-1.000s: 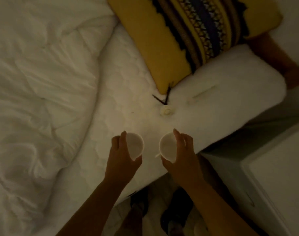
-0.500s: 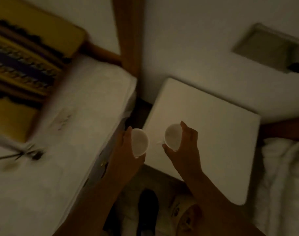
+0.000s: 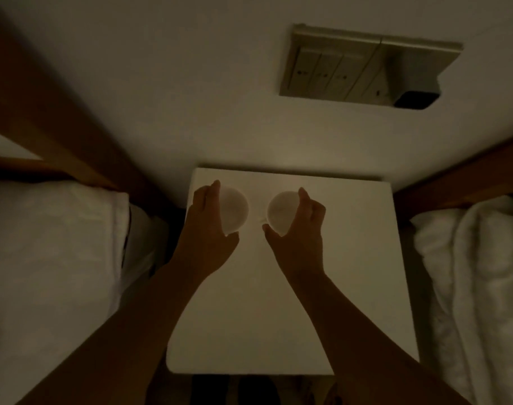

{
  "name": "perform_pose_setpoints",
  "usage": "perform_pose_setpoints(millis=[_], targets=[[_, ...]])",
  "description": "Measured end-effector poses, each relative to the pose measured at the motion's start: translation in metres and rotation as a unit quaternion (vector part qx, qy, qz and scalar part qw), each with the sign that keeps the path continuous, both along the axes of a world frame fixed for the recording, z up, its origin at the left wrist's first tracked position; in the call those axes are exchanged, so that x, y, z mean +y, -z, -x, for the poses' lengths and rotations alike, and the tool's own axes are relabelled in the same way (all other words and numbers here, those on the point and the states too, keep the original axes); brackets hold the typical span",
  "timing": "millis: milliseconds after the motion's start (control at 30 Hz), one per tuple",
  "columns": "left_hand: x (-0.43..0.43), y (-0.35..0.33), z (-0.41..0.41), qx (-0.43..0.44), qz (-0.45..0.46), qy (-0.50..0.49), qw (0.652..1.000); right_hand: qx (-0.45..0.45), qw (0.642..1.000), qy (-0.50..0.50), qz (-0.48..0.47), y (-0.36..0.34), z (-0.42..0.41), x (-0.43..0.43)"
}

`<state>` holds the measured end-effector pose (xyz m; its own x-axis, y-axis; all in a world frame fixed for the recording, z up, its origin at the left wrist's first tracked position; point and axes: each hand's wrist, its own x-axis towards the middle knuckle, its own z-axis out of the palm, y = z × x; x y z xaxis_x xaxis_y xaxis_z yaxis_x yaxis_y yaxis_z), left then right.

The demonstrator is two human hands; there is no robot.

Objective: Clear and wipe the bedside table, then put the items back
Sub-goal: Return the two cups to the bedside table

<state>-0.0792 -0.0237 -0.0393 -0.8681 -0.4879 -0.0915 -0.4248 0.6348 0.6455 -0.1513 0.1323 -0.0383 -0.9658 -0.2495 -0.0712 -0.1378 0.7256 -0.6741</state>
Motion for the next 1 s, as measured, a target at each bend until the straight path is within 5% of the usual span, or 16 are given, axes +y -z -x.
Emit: perform_pose_setpoints(millis=[600, 800, 1000], targets=[[-0.014, -0.008, 0.018, 0.002, -0.036, 0.04, 0.999, -0.01, 0.997, -0.007, -0.078, -0.014, 0.024, -0.013], [0.005, -0.028, -0.034, 0.009, -0.04, -0.056, 0.998, 0.018, 0.983, -0.049, -0.175, -0.045, -0.016, 0.011], [0.033, -0.034, -0.115, 0.044, -0.127, -0.183, 0.974, -0.024, 0.98, -0.165, -0.105, -0.069, -0.08, 0.015]])
